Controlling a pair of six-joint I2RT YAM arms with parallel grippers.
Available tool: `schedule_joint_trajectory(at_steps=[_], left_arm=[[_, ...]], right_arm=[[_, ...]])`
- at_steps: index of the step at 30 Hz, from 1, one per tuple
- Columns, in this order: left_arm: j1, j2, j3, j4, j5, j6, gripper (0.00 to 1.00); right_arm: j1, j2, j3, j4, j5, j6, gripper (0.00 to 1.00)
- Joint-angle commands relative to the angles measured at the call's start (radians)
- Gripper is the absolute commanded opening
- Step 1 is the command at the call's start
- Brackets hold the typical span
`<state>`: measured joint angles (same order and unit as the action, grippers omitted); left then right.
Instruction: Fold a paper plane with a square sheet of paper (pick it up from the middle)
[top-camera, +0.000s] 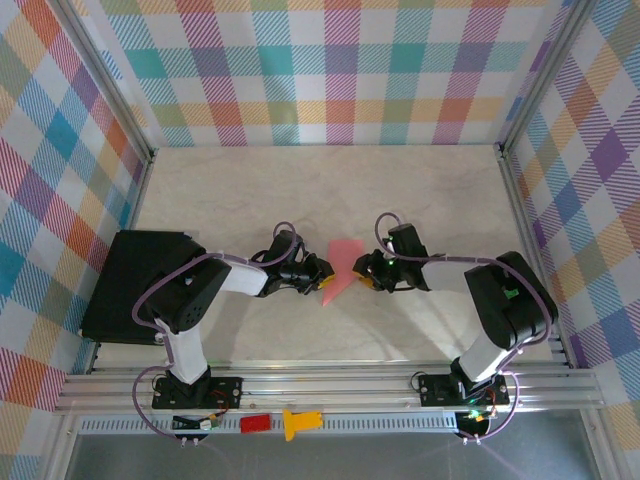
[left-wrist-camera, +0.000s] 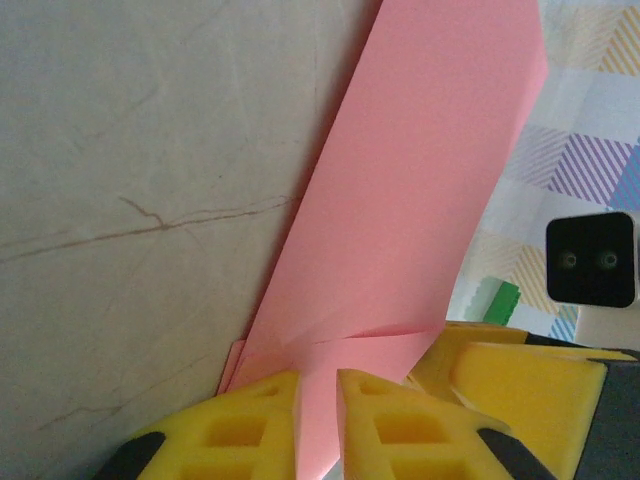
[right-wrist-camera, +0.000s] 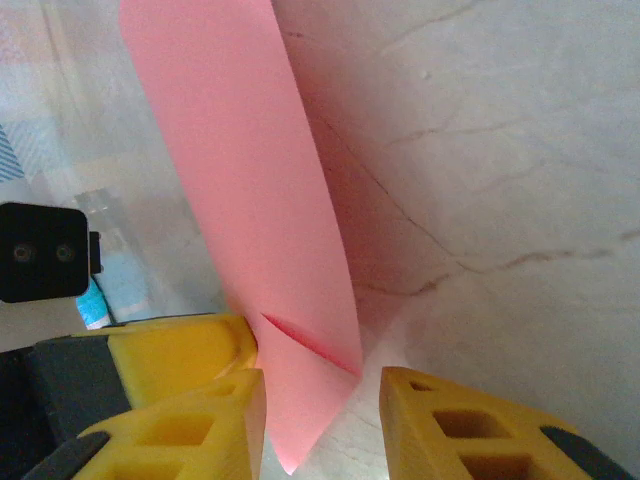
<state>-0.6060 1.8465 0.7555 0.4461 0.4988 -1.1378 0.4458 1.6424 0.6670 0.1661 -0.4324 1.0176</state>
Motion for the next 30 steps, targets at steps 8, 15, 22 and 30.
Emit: schedule_joint_trajectory(at_steps=[8,15,22,30], left_arm=[[0.028,0.014,-0.011,-0.101,-0.027,0.02,0.18],[0.034,-0.058,0.034,-0.192,-0.041,0.123,0.23],[0.015,-0.192,0.049,-0.276,-0.102,0.309,0.37],[-0.103,-0.289,0.094,-0.462,-0.335,0.652,0.59]], right_arm=[[0.004,0.075,0.055,0.132,-0.062,0.039,0.26],[0.004,0.063,0.052,0.117,-0.047,0.035,0.05],[0.007,0.005,0.036,0.105,0.012,0.08,0.0],[0.046,-0.079,0.029,-0.002,0.143,0.146,0.0]])
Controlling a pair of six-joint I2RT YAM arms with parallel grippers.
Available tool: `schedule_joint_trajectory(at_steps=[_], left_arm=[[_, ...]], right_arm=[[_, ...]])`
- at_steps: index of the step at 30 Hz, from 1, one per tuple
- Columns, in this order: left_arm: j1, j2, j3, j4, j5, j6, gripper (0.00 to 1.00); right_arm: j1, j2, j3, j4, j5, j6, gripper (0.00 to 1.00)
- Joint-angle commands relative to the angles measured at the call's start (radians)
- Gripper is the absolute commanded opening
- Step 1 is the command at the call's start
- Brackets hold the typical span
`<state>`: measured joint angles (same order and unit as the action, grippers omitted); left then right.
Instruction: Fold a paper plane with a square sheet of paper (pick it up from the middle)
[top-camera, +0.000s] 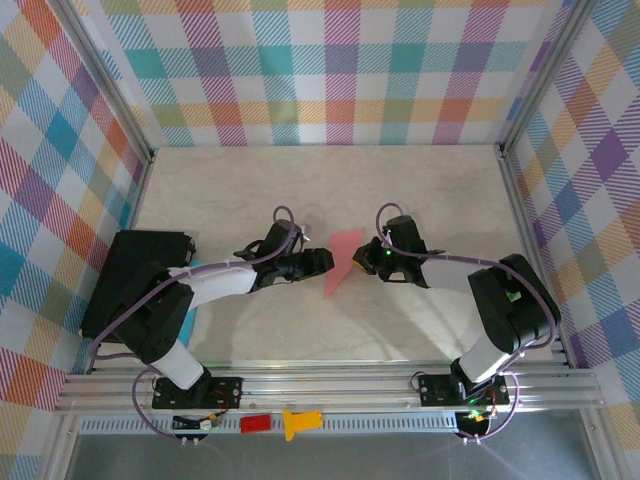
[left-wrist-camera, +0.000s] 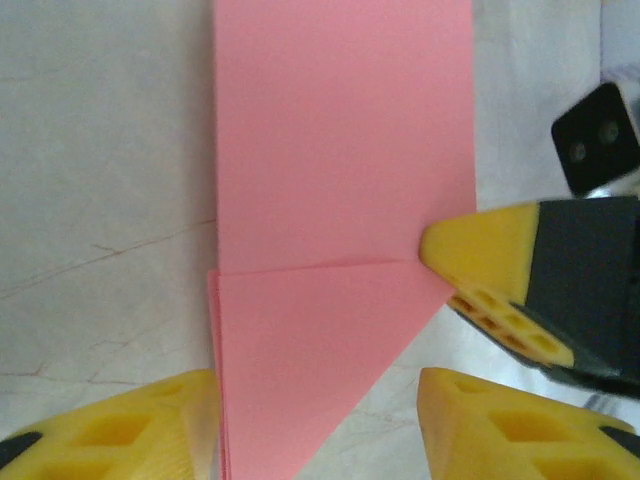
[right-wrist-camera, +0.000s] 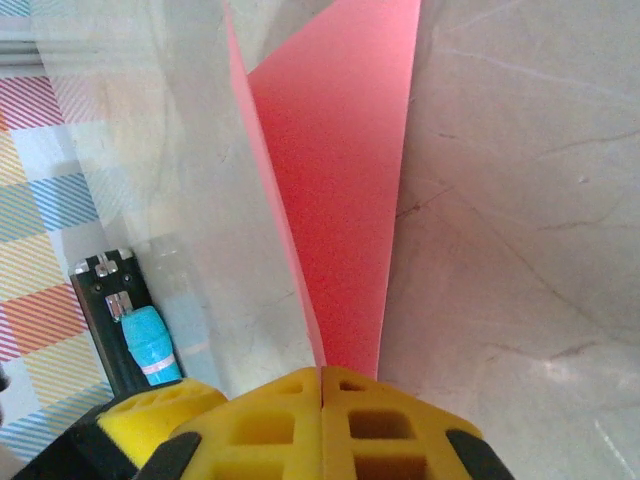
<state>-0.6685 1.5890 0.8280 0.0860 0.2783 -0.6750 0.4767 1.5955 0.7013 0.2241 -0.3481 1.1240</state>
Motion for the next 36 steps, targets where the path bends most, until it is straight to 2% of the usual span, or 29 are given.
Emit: schedule_joint_trajectory(at_steps=[1,6,12,16,24,28,36], left_arm=[[-0.059,-0.037,0.024,-0.109,-0.141,0.233,0.62],[-0.136,-0.028,0.028,-0.112,-0.222,0.412,0.69],[-0.189,0.016,0.041,-0.086,-0.253,0.578,0.68],[-0.208,0.064,0.074,-0.086,-0.263,0.664,0.63],[-0.223,0.138,0.112,-0.065,-0.243,0.754,0.53],[-0.223,0.164,0.124,-0.075,-0.252,0.77,0.44],[-0.223,0.165,0.106,-0.061,-0.273,0.776,0.38]], right_arm=[[0.018,-0.039,-0.006,-0.064,0.065,0.051,0.0],[0.022,-0.059,-0.006,-0.093,0.078,0.083,0.0],[0.02,-0.057,0.007,-0.119,0.071,0.096,0.0],[0.02,-0.045,0.009,-0.116,0.056,0.115,0.0],[0.02,-0.011,0.017,-0.098,0.011,0.124,0.01],[0.02,-0.005,0.015,-0.092,0.0,0.127,0.02],[0.017,0.009,0.032,-0.119,-0.023,0.123,0.02]])
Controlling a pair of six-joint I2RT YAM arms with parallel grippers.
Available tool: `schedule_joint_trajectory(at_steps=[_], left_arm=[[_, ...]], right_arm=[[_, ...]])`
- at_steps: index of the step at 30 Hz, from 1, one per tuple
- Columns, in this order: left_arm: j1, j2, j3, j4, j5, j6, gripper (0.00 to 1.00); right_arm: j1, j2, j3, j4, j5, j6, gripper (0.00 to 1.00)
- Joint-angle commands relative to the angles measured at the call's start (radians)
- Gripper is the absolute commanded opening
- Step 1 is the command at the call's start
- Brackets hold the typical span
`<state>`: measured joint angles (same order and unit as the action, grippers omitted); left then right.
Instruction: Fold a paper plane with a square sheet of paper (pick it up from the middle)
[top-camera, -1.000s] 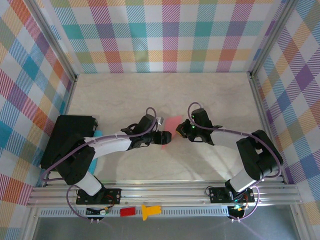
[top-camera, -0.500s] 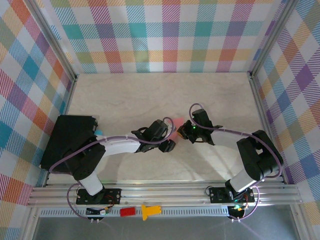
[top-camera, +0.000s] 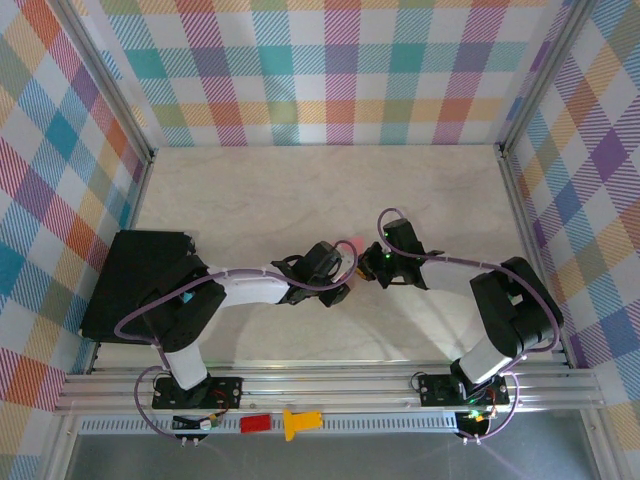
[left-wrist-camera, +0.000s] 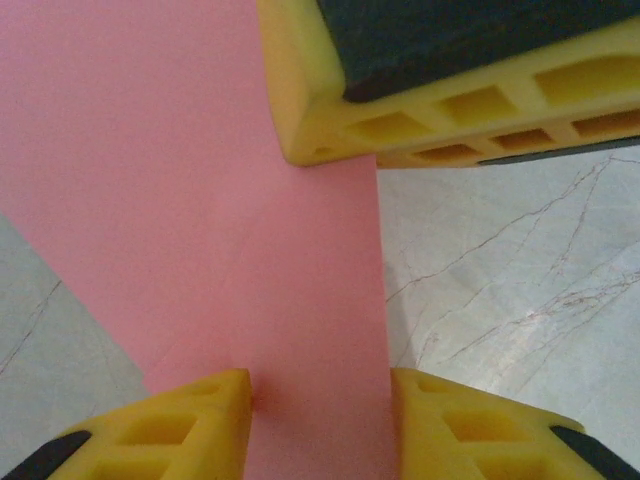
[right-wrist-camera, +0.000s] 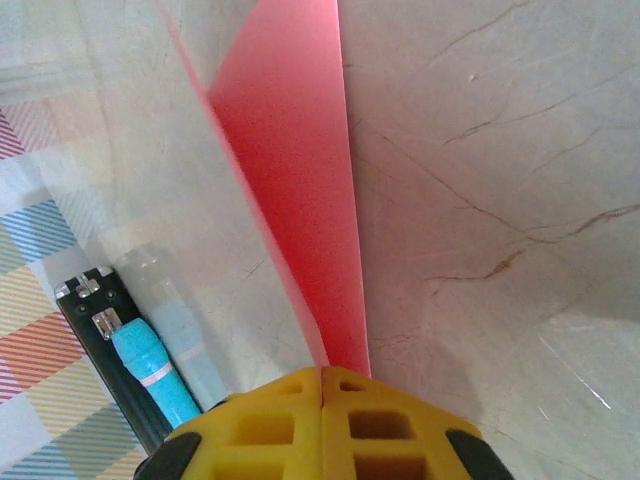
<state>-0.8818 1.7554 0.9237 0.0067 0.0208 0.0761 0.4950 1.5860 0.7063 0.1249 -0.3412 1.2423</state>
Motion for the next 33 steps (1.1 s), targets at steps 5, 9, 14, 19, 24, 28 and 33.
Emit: schedule_joint_trajectory(at_steps=[5,9,14,19,24,28,33], left_arm=[[-0.01,-0.002,0.004,0.026,-0.024,0.031,0.33],[-0.01,-0.011,-0.004,0.032,-0.028,0.03,0.24],[-0.009,-0.031,-0.016,0.042,-0.025,0.028,0.17],[-0.001,-0.033,-0.027,0.058,-0.003,0.008,0.12],[0.028,-0.052,-0.056,0.114,0.075,-0.072,0.06],[0.058,-0.056,-0.078,0.158,0.159,-0.156,0.01],[0.106,-0.038,-0.109,0.224,0.272,-0.282,0.0]], right_arm=[[-0.006,0.022,0.026,-0.021,-0.039,0.011,0.07],[-0.033,0.011,0.022,-0.014,-0.067,-0.019,0.24],[-0.118,0.008,0.04,-0.012,-0.197,-0.133,0.5],[-0.188,-0.019,0.029,-0.043,-0.224,-0.207,0.6],[-0.229,-0.04,0.018,-0.091,-0.189,-0.279,0.63],[-0.234,-0.048,0.012,-0.106,-0.169,-0.338,0.64],[-0.236,-0.068,-0.014,-0.107,-0.134,-0.408,0.7]])
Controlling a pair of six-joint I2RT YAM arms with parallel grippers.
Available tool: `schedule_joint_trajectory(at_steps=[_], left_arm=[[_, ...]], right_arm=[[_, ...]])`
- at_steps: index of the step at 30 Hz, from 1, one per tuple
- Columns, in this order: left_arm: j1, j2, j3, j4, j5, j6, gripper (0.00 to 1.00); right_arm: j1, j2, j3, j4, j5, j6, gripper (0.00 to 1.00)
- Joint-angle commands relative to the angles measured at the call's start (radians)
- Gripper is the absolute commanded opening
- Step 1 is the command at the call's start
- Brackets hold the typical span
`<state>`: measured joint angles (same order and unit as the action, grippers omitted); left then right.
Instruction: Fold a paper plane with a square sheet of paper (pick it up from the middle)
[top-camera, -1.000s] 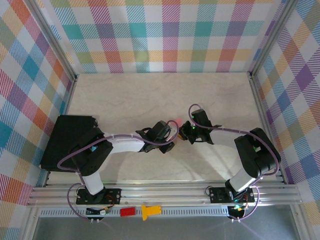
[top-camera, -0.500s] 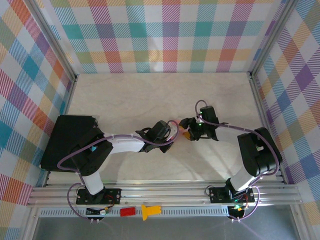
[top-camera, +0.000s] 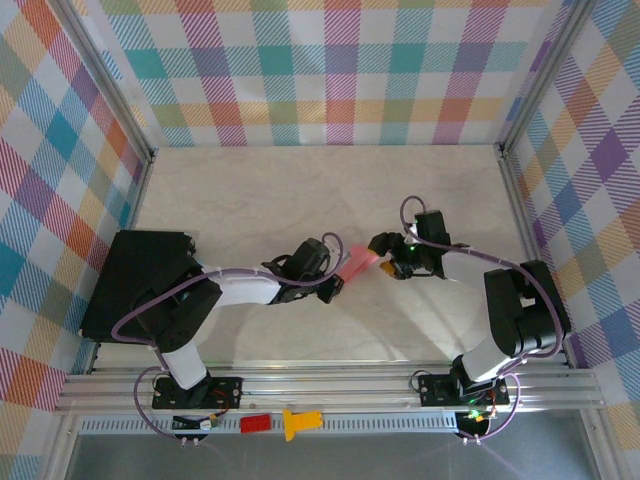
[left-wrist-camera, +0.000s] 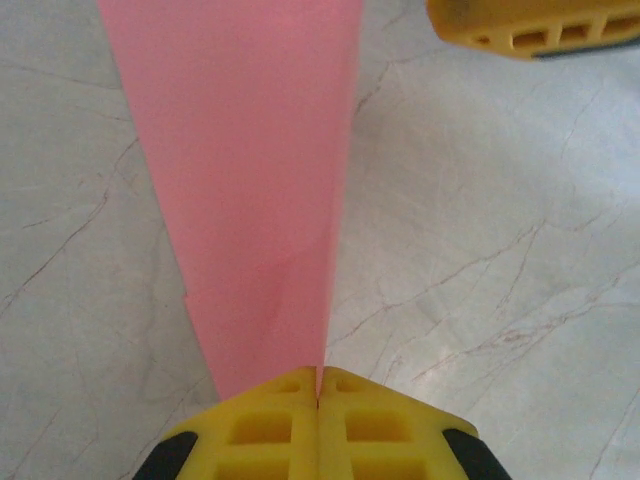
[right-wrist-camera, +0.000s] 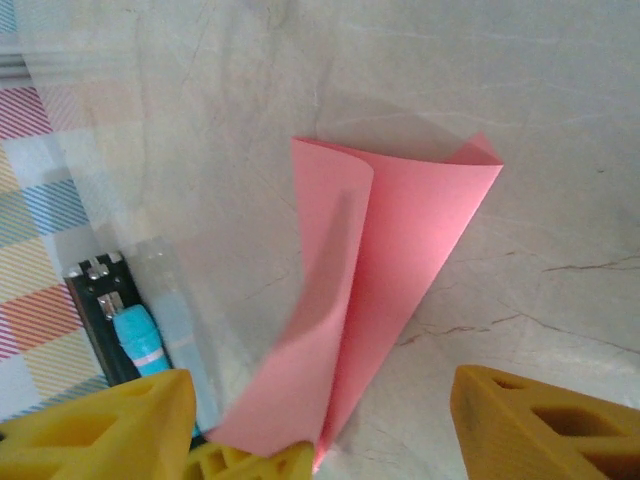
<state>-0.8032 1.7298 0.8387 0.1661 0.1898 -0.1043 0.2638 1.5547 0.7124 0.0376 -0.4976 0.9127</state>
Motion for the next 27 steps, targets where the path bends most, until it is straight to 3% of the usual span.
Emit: schedule_joint_trajectory(at_steps=[1,13,27], left_arm=[[0.037,-0.003,-0.027,0.075,0.13,-0.126,0.0],[0.102,0.078,0.002,0.152,0.347,-0.364,0.0],[0.129,0.166,0.051,0.153,0.436,-0.485,0.0]], right_arm=[[-0.005,-0.044,-0.026,-0.017,0.027,-0.093,0.72],[-0.003,-0.068,-0.101,0.077,-0.014,-0.175,0.81],[0.063,-0.028,-0.055,0.019,0.06,-0.271,0.8]])
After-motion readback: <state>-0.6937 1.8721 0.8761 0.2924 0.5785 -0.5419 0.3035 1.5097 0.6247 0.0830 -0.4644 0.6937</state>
